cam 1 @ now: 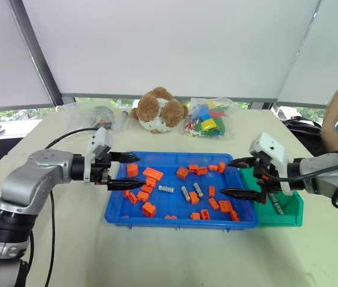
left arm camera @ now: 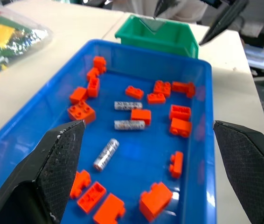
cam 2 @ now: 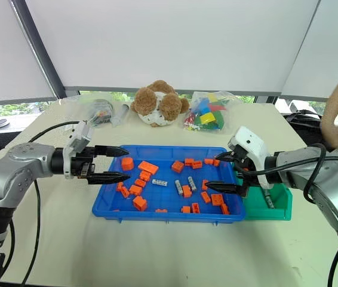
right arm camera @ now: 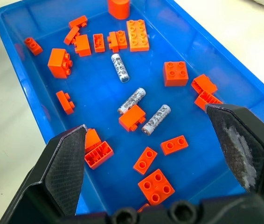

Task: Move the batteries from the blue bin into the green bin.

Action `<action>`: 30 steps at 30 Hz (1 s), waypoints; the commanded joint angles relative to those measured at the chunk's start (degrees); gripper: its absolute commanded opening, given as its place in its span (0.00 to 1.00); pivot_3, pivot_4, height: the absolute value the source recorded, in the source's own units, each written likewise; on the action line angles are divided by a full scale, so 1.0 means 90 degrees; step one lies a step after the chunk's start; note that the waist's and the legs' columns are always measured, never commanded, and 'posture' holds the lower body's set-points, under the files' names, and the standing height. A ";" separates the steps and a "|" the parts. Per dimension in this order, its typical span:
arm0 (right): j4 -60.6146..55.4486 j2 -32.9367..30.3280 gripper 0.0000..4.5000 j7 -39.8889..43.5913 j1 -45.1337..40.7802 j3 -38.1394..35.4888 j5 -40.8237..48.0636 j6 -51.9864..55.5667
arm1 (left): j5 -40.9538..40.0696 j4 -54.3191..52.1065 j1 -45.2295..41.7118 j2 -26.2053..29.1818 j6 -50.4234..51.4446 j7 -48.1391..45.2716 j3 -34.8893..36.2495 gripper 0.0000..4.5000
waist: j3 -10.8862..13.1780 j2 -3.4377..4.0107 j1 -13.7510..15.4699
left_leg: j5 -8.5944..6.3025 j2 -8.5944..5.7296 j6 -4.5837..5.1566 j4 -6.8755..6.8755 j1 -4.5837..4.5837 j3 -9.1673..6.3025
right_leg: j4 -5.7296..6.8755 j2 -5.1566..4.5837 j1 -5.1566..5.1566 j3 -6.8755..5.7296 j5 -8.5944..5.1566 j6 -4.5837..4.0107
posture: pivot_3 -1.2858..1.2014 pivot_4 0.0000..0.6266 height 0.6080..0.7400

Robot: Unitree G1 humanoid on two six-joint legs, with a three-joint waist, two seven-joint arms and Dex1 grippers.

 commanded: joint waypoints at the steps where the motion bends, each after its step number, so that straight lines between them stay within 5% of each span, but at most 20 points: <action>1: -0.0009 -0.0037 0.98 0.0044 -0.0189 0.0000 -0.0084 -0.0063 | -0.0172 -0.0248 -0.0001 0.0093 0.0032 -0.0048 0.0227 1.00 | 0.0000 0.0000 0.0003 | 0.0000 0.0000 0.0000 0.0000 0.0000 0.0000 | 0.0000 0.0000 0.0000 0.0000 0.0000 0.0000 | 0.52 0.24 0.95; 22: 0.0248 0.0411 0.98 0.0047 -0.0595 0.0621 -0.0452 -0.0078 | -0.0359 -0.0369 -0.0045 0.0124 0.0255 0.0090 0.0268 1.00 | 0.0000 0.0000 0.0000 | 0.0000 0.0000 0.0000 0.0000 0.0000 0.0000 | 0.0000 0.0000 -0.0001 0.0000 0.0000 0.0000 | 0.52 0.24 0.95; 30: 0.0805 0.1662 0.98 -0.0392 -0.1295 0.1825 -0.1051 -0.0005 | -0.0217 -0.0163 -0.0159 0.0168 0.0152 0.0113 0.0243 1.00 | 0.0000 0.0000 -0.0021 | 0.0000 0.0000 0.0000 -0.0001 0.0000 0.0001 | 0.0007 0.0001 -0.0006 0.0000 0.0000 0.0000 | 0.52 0.24 0.95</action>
